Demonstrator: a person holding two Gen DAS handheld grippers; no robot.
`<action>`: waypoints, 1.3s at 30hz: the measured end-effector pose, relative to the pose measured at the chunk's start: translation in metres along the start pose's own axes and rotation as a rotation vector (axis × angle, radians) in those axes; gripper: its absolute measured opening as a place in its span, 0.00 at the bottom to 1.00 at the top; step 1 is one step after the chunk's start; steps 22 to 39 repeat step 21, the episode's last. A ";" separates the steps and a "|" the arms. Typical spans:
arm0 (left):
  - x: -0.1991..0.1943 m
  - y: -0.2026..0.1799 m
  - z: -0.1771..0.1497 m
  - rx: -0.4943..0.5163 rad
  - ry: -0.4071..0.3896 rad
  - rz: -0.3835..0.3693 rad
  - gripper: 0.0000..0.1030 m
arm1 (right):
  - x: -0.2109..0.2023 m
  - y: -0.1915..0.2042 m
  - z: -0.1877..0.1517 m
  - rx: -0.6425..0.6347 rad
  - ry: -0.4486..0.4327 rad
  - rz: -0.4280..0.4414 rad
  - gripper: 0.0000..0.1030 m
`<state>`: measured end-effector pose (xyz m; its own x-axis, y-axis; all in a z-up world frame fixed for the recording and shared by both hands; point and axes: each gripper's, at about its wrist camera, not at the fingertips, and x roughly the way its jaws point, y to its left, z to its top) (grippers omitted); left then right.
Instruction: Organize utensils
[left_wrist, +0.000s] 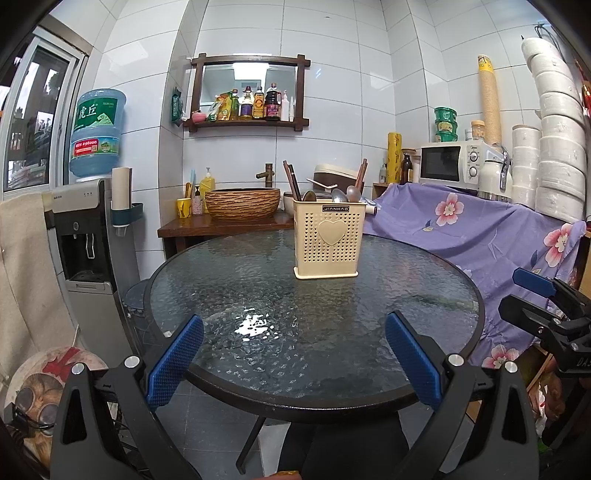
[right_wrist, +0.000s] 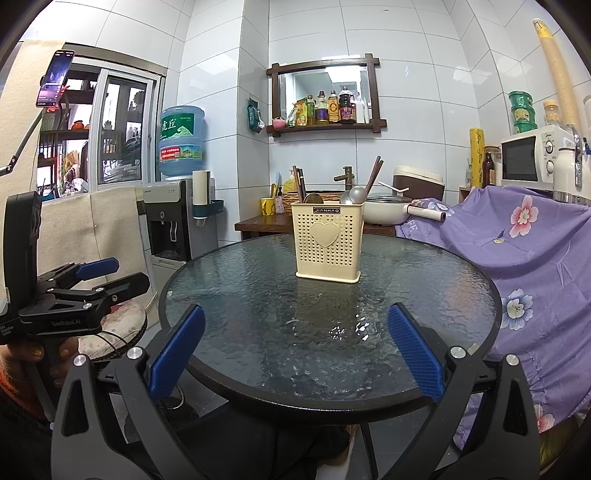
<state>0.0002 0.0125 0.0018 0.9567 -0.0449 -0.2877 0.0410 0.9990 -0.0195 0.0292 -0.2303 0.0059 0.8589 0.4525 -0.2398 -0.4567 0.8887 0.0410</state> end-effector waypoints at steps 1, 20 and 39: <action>0.000 0.000 0.000 0.000 0.000 -0.001 0.94 | 0.000 0.000 0.000 -0.001 0.000 -0.001 0.95; -0.001 0.005 -0.001 -0.001 -0.002 -0.012 0.94 | 0.001 0.000 -0.003 0.002 0.003 0.002 0.95; -0.001 0.006 -0.001 -0.001 -0.002 -0.010 0.94 | 0.001 0.000 -0.003 0.002 0.003 0.002 0.95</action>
